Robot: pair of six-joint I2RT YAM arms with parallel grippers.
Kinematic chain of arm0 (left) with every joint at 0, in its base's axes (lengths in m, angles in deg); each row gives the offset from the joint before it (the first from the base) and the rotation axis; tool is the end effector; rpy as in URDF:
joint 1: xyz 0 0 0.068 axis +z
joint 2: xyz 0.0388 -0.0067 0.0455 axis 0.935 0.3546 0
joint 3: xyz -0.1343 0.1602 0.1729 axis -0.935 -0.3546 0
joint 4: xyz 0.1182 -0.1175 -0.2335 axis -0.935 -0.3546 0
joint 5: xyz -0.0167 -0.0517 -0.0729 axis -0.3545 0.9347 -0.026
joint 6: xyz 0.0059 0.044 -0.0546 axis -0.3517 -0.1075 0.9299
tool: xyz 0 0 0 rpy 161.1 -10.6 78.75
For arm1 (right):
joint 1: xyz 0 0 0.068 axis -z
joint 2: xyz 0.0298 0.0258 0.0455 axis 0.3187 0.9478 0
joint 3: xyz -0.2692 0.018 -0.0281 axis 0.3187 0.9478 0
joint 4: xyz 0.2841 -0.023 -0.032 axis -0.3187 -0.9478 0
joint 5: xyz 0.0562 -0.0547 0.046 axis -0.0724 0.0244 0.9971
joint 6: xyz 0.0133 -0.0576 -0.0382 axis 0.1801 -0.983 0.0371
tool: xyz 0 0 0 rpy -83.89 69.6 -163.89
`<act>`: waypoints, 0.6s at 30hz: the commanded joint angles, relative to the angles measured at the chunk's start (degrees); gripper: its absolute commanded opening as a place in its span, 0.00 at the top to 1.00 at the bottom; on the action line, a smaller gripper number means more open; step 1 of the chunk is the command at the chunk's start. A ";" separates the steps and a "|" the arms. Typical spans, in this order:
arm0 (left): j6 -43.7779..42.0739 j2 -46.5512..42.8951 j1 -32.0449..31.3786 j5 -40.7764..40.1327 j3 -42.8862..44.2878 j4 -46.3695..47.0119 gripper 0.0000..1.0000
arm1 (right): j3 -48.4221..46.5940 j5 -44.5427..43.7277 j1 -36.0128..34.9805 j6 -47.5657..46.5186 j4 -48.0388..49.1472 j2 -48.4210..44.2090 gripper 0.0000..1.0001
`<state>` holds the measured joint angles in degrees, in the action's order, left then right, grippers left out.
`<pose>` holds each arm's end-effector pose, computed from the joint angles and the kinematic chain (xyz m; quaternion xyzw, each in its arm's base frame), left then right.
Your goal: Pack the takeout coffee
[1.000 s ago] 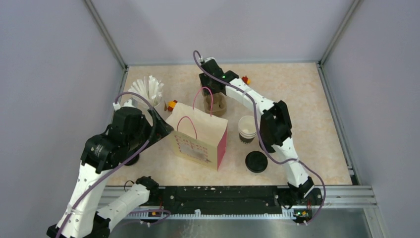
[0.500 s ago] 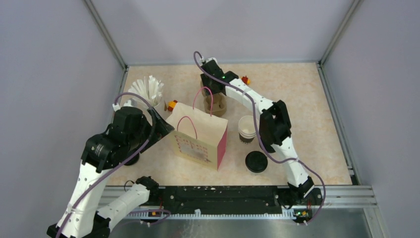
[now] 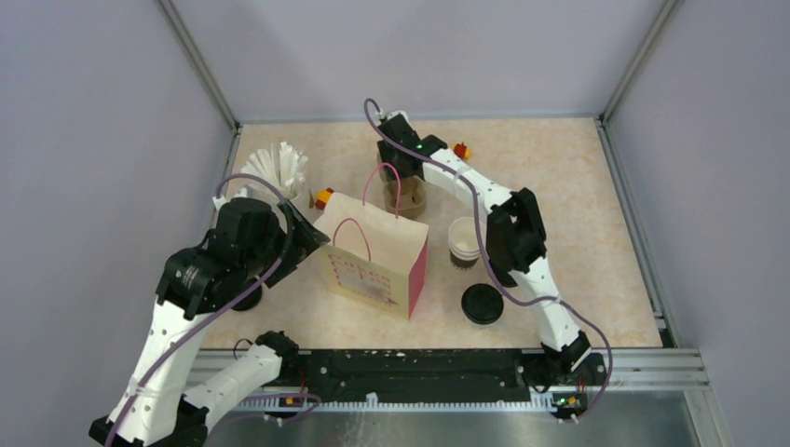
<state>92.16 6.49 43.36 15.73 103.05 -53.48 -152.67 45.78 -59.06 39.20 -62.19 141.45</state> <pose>0.1377 -0.0603 0.3916 -0.2748 0.8825 -0.2186 0.3129 0.4458 0.3606 0.2264 -0.1548 0.9092 0.0622 0.3815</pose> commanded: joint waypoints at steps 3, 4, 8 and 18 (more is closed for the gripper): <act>0.48 0.08 -0.14 -1.29 2.48 -0.97 0.01 | 0.04 0.27 -0.40 1.55 1.00 1.76 0.56; 0.53 0.00 -0.15 -1.45 2.66 -1.49 0.01 | 0.04 -0.03 -0.40 1.58 1.01 1.79 0.56; 0.71 -0.24 -0.15 -1.41 2.83 -1.81 0.01 | -0.55 -1.82 -0.40 1.50 -0.09 2.27 0.57; 0.29 0.49 -0.10 -1.08 2.77 -1.41 0.01 | 0.54 -2.59 -0.31 0.96 -0.25 1.52 0.72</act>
<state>92.51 6.58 43.36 15.09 104.16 -55.71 -152.67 44.29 -59.06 40.25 -62.43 142.74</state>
